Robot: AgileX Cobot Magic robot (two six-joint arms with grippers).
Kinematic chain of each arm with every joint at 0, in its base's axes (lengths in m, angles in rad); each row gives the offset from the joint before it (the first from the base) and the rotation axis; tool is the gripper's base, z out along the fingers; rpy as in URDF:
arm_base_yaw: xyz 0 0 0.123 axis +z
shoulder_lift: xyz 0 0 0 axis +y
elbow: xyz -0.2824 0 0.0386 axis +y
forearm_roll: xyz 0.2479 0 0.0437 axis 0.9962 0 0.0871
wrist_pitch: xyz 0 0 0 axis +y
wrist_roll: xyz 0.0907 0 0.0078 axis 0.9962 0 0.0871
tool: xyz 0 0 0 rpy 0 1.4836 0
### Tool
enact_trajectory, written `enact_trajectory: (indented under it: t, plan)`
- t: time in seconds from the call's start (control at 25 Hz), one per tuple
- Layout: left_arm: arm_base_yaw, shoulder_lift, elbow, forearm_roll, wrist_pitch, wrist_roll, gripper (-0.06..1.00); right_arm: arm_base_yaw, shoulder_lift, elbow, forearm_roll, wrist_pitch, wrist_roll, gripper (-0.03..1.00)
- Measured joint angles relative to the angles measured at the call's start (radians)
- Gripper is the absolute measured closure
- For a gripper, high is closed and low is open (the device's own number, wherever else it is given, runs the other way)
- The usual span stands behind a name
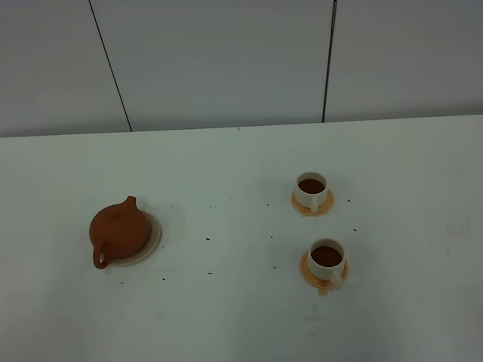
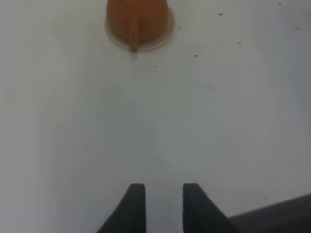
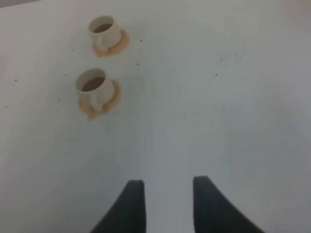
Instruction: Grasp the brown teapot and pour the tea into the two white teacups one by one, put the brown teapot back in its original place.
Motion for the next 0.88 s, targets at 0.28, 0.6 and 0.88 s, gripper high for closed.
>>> enact_trajectory:
  t: [0.28,0.6,0.88]
  plan:
    - [0.000,-0.121,0.013,0.004,0.012,-0.021,0.69,0.000,0.000,0.000,0.000,0.000,0.000,0.73]
    - [0.000,-0.145,0.013,0.171,0.043,-0.236,0.69,0.000,0.000,0.000,0.000,0.000,0.001,0.73]
    - [0.000,-0.146,0.013,0.246,0.076,-0.357,0.69,0.000,0.000,0.000,0.001,0.000,0.001,0.73]
